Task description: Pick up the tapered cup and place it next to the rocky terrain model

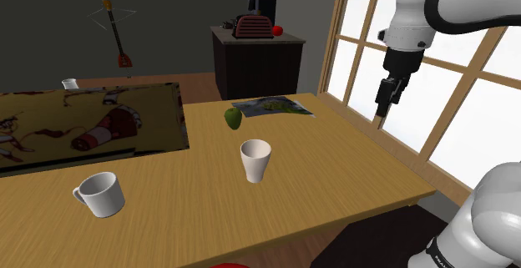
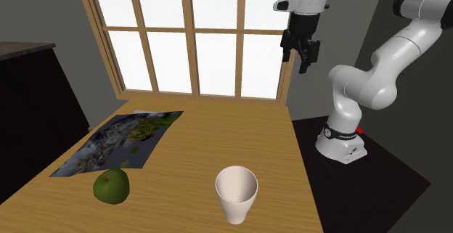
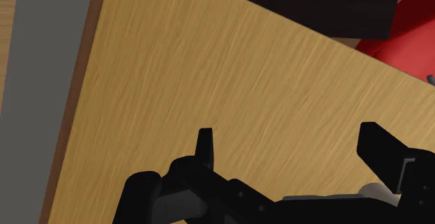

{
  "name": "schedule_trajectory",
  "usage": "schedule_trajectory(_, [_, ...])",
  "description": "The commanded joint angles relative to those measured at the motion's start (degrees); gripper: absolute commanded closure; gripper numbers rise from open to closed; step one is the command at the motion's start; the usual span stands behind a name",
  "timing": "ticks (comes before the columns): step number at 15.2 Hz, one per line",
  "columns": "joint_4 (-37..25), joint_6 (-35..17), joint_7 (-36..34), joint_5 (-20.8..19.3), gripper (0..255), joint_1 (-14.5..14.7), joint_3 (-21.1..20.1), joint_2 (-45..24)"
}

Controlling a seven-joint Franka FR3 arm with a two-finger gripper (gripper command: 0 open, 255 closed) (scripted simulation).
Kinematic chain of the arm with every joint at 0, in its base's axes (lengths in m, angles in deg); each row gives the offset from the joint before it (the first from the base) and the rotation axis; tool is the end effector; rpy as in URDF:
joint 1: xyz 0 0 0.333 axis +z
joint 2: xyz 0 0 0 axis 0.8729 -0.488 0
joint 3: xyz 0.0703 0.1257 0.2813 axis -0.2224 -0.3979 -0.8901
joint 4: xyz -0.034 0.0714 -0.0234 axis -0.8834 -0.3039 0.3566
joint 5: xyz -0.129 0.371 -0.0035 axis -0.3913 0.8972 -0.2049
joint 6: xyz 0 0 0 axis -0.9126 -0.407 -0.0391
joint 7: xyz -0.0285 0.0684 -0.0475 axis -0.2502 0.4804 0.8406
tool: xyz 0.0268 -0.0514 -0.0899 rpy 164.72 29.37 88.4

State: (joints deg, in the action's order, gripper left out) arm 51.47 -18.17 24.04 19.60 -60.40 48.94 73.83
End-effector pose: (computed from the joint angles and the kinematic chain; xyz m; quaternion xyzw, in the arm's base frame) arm 0.2934 0.0111 0.5837 0.9975 0.0442 -0.0220 0.0513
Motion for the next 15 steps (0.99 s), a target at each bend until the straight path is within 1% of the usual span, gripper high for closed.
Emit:
schedule_trajectory(1, [0.0,0.0,0.0,0.0,0,0.0,0.0,0.0])
schedule_trajectory(8, [-1.52,-10.64,-0.19,3.92,0,1.97,-0.72,-12.79])
schedule_trajectory(15, [-6.5,-19.25,0.54,7.69,0,4.0,-1.67,-26.83])
